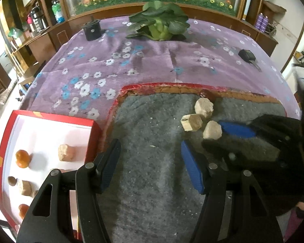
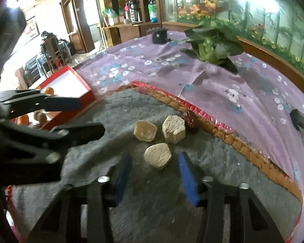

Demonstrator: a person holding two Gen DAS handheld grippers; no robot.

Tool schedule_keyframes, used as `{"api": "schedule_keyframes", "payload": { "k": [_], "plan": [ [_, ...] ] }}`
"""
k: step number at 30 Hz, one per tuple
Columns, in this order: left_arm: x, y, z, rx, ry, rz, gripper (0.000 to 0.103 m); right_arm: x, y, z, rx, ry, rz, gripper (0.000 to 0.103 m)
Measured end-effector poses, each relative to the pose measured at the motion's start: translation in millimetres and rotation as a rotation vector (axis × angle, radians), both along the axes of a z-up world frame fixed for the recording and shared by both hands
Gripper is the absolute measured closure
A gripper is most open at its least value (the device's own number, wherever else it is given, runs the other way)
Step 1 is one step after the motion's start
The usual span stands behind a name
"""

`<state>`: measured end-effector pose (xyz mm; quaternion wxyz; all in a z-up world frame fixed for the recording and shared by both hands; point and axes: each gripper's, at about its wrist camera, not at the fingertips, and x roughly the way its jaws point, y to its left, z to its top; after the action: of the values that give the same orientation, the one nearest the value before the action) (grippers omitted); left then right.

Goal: Organize fruits
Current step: 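Grasp a beige hexagonal block with the right gripper while the left grasps another beige block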

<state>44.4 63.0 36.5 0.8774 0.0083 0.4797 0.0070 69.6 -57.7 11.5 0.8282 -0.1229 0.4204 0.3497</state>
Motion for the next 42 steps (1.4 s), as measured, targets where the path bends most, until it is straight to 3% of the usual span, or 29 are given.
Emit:
{"api": "schedule_keyframes", "payload": {
  "k": [5,10,15,17,19,23,24,25,35,38,40,42],
  "plan": [
    [6.9,-16.6,-1.7,0.008,-0.003,-0.064,0.041,-5.8,-23.7,9.5,-0.002,-0.013,-0.036,0.075],
    [17.2,-40.5,-10.2,0.053,0.006,-0.153,0.041,-13.8,-71.6,19.0,0.078,0.008,-0.145,0.075],
    [31.4,-54.0,-27.7,0.079,0.043,-0.181,0.041,-15.8,-78.1,12.4,0.075,0.025,-0.164,0.075],
    [32.1,-52.4,-28.9,0.058,0.035,-0.179,0.048,-15.0,-77.9,11.2,0.082,0.032,-0.159,0.075],
    [31.4,-48.7,-27.4,0.035,0.037,-0.173,0.069,-14.9,-76.2,11.5,0.080,0.030,-0.155,0.075],
    [28.1,-40.5,-26.2,0.026,0.032,-0.154,0.081,-19.2,-72.7,14.7,0.083,0.028,-0.140,0.075],
    [24.7,-39.0,-24.3,0.048,0.023,-0.136,0.092,-20.8,-71.2,16.3,0.080,0.024,-0.139,0.075],
    [22.8,-38.6,-23.0,0.056,0.016,-0.128,0.094,-22.5,-70.1,18.0,0.082,0.020,-0.141,0.075],
    [1.6,-17.6,-8.0,-0.065,-0.010,-0.092,0.094,-44.0,-56.0,25.5,0.060,0.001,-0.122,0.075],
    [0.1,-28.1,-5.7,-0.045,-0.007,-0.138,0.076,-44.7,-63.9,23.4,0.061,0.018,-0.145,0.075],
    [-2.3,-35.5,-5.1,-0.024,-0.015,-0.164,0.052,-43.3,-67.8,21.0,0.060,0.025,-0.157,0.075],
    [-4.7,-43.1,-5.0,-0.006,-0.029,-0.186,0.051,-42.2,-71.5,18.5,0.063,0.034,-0.162,0.075]
  ]
}}
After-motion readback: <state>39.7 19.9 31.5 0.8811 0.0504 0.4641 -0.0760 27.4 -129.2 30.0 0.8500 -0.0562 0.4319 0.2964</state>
